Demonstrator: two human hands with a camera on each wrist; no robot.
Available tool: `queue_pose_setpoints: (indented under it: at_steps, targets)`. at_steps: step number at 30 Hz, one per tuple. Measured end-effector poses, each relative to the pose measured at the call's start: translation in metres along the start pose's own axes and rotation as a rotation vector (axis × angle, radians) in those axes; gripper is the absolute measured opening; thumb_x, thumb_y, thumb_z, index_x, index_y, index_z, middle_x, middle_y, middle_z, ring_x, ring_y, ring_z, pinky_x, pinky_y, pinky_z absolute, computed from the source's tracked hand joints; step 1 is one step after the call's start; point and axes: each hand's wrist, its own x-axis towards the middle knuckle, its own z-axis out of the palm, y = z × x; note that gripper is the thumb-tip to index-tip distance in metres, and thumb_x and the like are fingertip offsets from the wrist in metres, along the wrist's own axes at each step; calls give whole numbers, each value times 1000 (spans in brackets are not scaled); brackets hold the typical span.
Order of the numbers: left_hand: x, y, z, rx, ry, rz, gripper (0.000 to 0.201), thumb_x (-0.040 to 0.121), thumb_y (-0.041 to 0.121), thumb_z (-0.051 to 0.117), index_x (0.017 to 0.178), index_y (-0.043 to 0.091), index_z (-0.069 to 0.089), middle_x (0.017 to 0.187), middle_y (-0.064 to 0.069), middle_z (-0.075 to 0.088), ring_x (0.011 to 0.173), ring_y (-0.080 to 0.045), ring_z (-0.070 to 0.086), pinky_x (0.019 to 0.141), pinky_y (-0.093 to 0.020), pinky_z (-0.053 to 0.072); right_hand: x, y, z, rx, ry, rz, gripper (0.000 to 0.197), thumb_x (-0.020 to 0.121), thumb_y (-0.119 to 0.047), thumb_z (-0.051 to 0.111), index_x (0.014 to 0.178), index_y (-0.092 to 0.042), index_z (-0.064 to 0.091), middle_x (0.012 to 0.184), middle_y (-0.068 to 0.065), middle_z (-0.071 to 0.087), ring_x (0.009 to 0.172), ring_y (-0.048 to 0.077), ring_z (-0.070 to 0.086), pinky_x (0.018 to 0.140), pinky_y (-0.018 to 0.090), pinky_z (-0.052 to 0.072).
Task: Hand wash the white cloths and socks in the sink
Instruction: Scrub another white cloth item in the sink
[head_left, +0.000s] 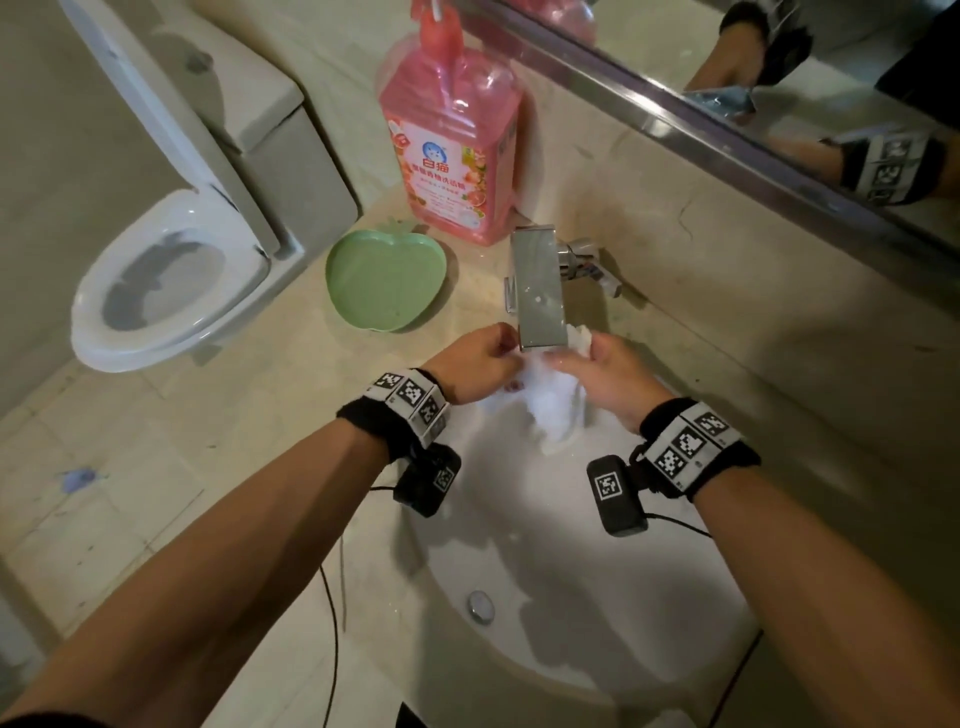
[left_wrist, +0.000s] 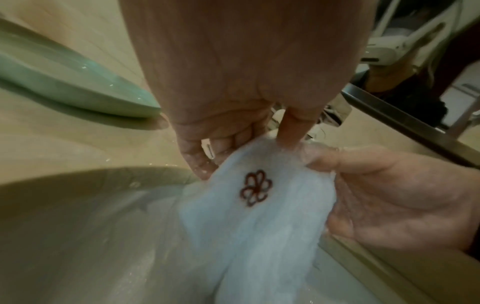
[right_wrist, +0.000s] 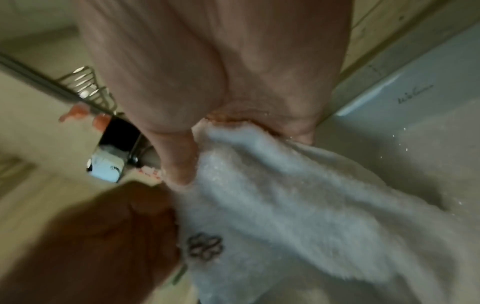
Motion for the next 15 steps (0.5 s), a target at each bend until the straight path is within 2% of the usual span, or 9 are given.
queue_pose_setpoints:
  at_steps: [2, 4, 6, 8, 10, 12, 15]
  targets:
    - [0, -11, 2, 70, -9, -25, 10, 93, 11, 55, 99, 13, 63, 103, -4, 68, 96, -23, 63, 84, -30, 47, 0, -2, -5, 108, 62, 29, 10, 91, -29, 70, 98, -22, 72, 98, 8, 76, 94, 26, 73, 77, 43, 59]
    - [-1, -20, 6, 3, 34, -61, 11, 95, 13, 53, 90, 19, 61, 91, -2, 66, 87, -21, 60, 78, -30, 44, 0, -4, -10, 268, 82, 60, 12, 89, -27, 73, 97, -19, 71, 99, 7, 76, 99, 29, 72, 82, 42, 58]
    - [3, -22, 12, -161, 110, -65, 13, 98, 13, 51, 97, 11, 64, 95, -9, 69, 87, -22, 61, 82, -37, 50, 0, -5, -13, 290, 75, 73, 13, 85, -22, 76, 96, -18, 71, 95, 3, 77, 97, 26, 72, 80, 39, 58]
    - [8, -19, 16, -308, 196, -71, 18, 101, 13, 49, 109, 3, 62, 108, -23, 68, 96, -32, 65, 91, -52, 53, -3, 0, -15, 193, 53, 90, 21, 83, -16, 78, 101, -10, 69, 99, 6, 76, 98, 27, 71, 81, 42, 59]
    - [11, -15, 18, -362, 229, -83, 22, 103, 14, 44, 117, 7, 59, 116, -25, 65, 105, -41, 65, 89, -60, 53, -6, 6, -14, 58, 63, 81, 29, 79, -12, 81, 104, -8, 65, 103, 10, 73, 95, 28, 70, 80, 43, 58]
    - [11, -13, 15, -260, 233, -33, 26, 103, 15, 44, 125, 10, 57, 120, -19, 65, 110, -37, 64, 89, -59, 53, -7, 12, -12, -51, 76, 57, 35, 76, -11, 83, 105, -17, 63, 108, 8, 70, 96, 27, 68, 83, 42, 57]
    - [7, -10, 8, -79, 182, 104, 29, 101, 11, 52, 128, 10, 60, 121, -9, 67, 111, -29, 63, 100, -48, 48, -9, 12, -4, -182, 30, -27, 35, 75, -20, 86, 103, -27, 67, 109, -2, 70, 99, 16, 66, 86, 29, 52]
